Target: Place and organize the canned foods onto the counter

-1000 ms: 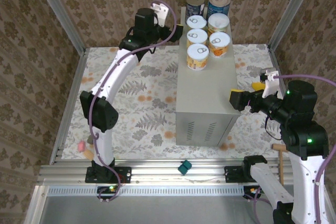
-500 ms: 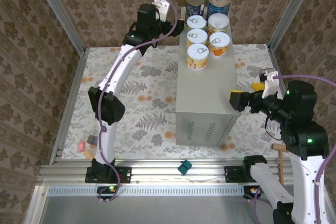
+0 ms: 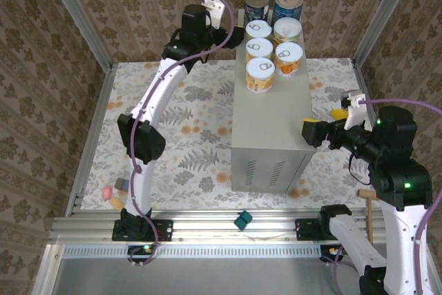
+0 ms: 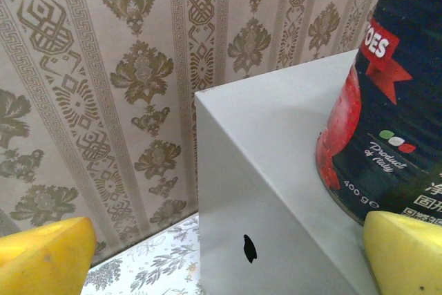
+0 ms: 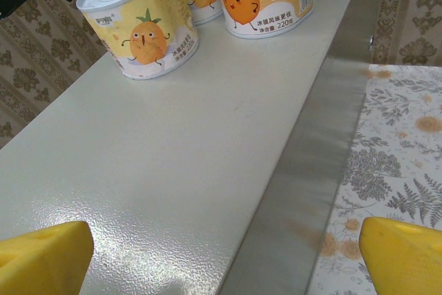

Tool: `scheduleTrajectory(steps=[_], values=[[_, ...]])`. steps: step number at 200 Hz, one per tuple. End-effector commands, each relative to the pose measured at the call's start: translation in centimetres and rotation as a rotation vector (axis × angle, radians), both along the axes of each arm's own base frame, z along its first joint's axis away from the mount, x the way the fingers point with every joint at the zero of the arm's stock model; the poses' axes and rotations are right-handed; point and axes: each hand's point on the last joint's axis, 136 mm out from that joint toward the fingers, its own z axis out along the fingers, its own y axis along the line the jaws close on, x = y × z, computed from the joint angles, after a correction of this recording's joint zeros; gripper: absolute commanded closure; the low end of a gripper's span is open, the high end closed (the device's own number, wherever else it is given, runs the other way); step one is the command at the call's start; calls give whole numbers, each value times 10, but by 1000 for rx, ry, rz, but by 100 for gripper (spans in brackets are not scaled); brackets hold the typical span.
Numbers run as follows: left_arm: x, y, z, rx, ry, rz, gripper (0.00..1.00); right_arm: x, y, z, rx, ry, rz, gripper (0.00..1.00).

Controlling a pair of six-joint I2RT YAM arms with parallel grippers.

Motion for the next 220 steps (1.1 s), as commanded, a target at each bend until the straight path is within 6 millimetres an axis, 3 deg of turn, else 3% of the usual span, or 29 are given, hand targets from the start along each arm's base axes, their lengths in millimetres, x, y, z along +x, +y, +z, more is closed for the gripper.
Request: scheduleTrajectory(steps=[1,220], values=[[3,-1,-4,-5,17,-13,0,-5,0,-5,-14,12,1,0],[1,-13,-9,-21,30,-81,0,-4,-1,-8,-26,14,-1,0]])
